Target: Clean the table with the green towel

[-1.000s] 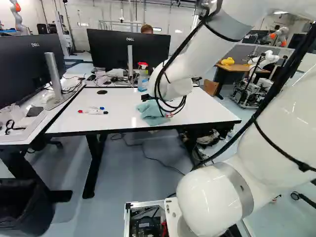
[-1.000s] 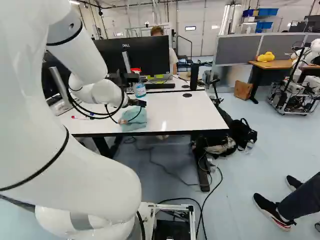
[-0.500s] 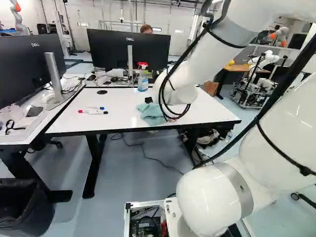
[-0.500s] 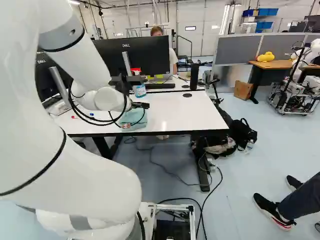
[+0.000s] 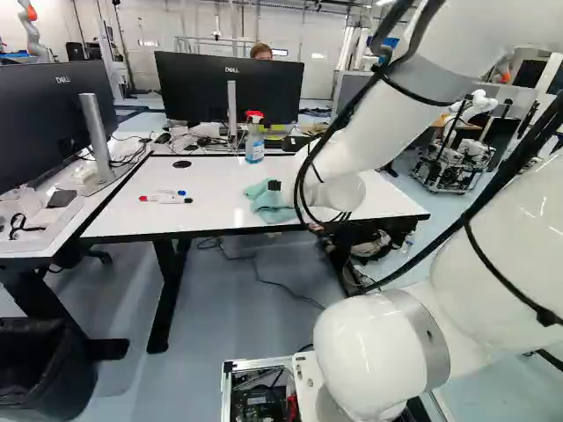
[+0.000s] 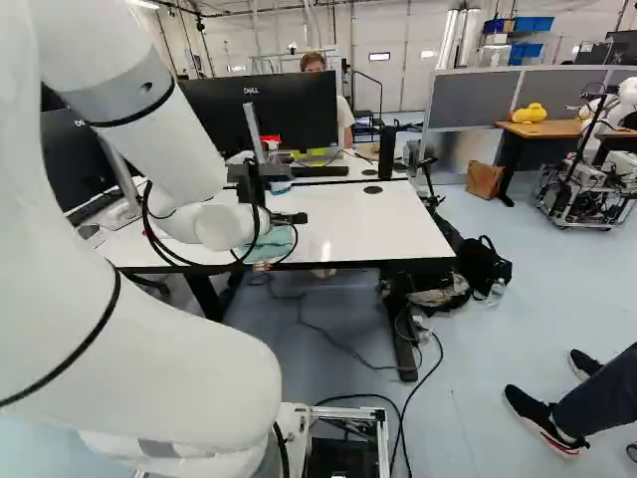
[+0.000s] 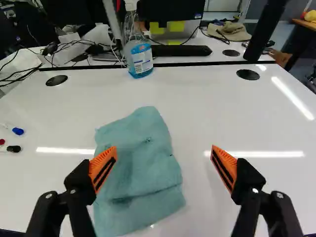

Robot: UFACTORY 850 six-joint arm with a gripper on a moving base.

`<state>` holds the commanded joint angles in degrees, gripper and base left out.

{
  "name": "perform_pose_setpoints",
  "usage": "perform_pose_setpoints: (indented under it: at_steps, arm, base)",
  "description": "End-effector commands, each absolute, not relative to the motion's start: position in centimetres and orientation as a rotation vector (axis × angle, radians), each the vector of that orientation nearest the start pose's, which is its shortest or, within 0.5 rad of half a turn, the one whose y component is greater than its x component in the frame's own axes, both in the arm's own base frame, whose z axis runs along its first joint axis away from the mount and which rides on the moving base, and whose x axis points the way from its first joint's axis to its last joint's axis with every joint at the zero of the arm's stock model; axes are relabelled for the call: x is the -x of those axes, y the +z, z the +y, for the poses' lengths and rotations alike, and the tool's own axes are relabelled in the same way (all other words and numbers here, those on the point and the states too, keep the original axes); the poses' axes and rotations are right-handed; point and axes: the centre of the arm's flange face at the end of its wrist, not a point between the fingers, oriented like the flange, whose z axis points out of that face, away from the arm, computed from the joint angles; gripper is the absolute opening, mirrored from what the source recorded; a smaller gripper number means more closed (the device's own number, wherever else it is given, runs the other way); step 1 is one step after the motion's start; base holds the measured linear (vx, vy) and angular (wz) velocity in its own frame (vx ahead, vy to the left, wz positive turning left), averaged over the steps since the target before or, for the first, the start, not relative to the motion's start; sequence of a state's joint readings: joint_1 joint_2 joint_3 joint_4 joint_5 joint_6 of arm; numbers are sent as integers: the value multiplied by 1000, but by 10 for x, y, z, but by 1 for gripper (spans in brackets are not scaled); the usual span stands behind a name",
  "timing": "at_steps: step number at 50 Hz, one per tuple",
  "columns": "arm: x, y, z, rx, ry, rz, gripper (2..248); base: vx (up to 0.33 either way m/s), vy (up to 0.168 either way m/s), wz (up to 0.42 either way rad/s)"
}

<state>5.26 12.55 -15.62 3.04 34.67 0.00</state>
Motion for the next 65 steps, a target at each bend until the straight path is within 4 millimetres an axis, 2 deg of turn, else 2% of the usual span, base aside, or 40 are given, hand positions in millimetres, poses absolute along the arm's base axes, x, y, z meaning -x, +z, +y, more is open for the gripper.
perform_pose_setpoints:
  at_steps: [34, 65]
  arm:
    - [-286, 374, 6, 2582, -1771, -10, 247]
    - [-270, 366, 0, 2558, -1824, 0, 247]
  base:
    - [0, 0, 0]
    - [0, 0, 0]
